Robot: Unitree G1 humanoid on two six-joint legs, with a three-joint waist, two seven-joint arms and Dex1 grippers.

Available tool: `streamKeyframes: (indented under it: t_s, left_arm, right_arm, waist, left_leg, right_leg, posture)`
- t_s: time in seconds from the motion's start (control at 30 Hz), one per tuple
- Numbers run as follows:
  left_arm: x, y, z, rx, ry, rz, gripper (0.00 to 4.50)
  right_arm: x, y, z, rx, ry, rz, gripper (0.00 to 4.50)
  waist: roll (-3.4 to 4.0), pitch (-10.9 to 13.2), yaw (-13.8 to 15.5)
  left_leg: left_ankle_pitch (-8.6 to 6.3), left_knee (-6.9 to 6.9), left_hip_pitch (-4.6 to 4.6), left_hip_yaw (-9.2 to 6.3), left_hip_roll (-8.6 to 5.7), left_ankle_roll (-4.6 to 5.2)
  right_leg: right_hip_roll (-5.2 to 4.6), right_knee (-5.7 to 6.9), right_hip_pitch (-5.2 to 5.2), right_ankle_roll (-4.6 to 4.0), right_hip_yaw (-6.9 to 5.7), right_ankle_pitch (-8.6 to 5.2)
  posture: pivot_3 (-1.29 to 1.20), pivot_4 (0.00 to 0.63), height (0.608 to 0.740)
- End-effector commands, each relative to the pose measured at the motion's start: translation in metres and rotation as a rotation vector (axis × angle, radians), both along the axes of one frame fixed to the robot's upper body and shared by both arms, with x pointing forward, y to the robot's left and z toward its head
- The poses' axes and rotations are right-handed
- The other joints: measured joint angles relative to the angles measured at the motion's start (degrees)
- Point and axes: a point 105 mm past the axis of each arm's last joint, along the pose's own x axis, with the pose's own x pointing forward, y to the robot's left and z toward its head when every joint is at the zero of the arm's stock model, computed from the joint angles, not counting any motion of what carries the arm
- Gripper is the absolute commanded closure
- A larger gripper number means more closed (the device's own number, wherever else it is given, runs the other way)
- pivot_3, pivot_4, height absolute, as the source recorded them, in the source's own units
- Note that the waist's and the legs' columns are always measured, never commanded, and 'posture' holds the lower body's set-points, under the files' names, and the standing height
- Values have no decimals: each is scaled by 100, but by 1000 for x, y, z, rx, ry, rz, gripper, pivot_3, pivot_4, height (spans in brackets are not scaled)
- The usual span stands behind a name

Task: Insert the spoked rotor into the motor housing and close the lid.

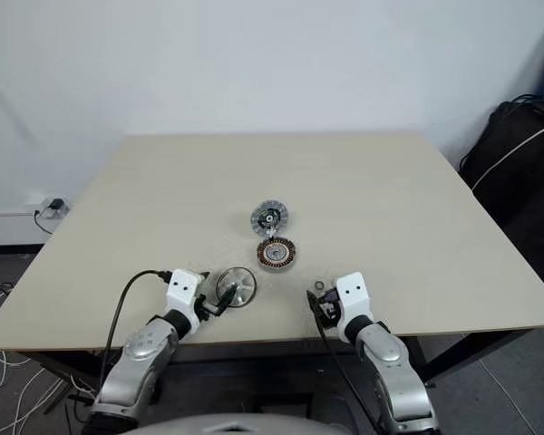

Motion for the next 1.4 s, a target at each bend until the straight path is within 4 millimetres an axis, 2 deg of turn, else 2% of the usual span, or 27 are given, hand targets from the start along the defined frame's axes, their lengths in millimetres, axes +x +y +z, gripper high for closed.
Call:
streamKeyframes:
  t_s: [0.03,0.53,1.2,1.4]
  left_arm:
    - [4,-5,17,-14,-60,-27,0]
    - [6,-3,26,-51,-55,55,0]
    - [8,-8,27,-36,-60,33,0]
    - [7,-10,30,-67,-68,27,0]
  right_arm:
    - [8,3,18,13,-67,11,29]
    - [12,-2,17,-37,-80,-18,29]
    - [13,-3,15,-58,-75,-31,29]
    - [19,-1,5,-91,-45,-56,29]
  waist:
    - [0,0,0]
    - [-3,3,0]
    - [-2,6,0]
    - [-2,7,-5]
  left_leg:
    - [0,0,0,0,0,0]
    - [0,0,-4,0,0,0]
    - [-1,0,-6,0,0,-2]
    - [-1,0,-6,0,0,-3]
  right_leg:
    - [0,0,0,0,0,0]
    - [-2,-1,-3,1,0,0]
    - [-1,-2,-4,1,-1,0]
    - [-1,-2,-5,1,-1,0]
  posture:
    - [0,0,740]
    - [0,0,740]
    - [0,0,740]
    - [0,0,740]
